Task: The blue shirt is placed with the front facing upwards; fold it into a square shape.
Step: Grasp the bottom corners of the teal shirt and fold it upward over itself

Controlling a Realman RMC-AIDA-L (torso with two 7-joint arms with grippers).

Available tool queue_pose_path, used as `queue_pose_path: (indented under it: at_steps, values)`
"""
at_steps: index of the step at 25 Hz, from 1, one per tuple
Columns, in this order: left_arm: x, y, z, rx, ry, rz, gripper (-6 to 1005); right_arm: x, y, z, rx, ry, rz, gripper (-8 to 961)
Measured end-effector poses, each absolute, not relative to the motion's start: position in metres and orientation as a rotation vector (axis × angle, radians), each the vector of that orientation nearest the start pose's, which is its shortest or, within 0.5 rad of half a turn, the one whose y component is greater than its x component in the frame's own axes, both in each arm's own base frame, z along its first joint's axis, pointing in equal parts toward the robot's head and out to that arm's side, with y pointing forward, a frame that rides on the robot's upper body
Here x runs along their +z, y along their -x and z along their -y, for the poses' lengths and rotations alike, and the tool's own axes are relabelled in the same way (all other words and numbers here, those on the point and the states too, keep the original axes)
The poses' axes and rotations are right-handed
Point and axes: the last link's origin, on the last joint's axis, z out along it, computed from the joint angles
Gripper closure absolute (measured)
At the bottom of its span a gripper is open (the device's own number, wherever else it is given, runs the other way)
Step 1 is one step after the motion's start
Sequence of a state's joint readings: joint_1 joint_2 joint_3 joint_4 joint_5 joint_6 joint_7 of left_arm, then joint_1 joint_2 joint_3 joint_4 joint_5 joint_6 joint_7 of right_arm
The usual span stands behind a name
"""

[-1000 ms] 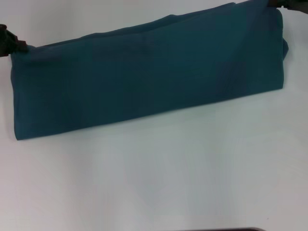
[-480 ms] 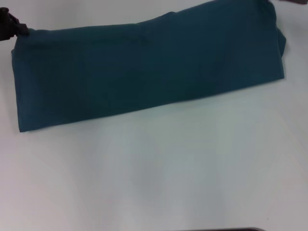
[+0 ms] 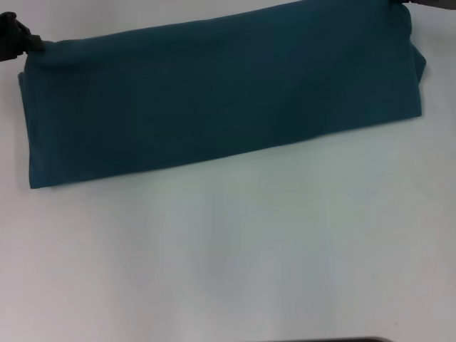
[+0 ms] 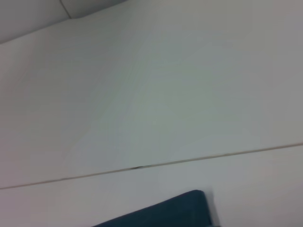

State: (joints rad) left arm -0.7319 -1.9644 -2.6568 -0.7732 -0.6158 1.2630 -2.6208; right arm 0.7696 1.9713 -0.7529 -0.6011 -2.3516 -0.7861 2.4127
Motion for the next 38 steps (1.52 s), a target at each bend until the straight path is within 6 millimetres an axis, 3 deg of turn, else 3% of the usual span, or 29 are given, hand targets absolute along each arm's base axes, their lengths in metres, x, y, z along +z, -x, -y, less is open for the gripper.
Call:
queue_pose_path:
  at_steps: [17, 31, 38]
  values:
    - [0.084, 0.287, -0.417, -0.389, 1.841, 1.773, 973, 0.047, -0.256, -0.481, 0.331, 1.886, -1.279, 835]
    - [0.086, 0.289, -0.415, -0.394, 1.822, 1.778, 954, 0.043, -0.251, -0.485, 0.303, 1.890, -1.233, 827]
    - [0.083, 0.299, -0.410, -0.348, 1.777, 1.923, 944, 0.047, -0.246, -0.487, 0.283, 1.926, -1.207, 823]
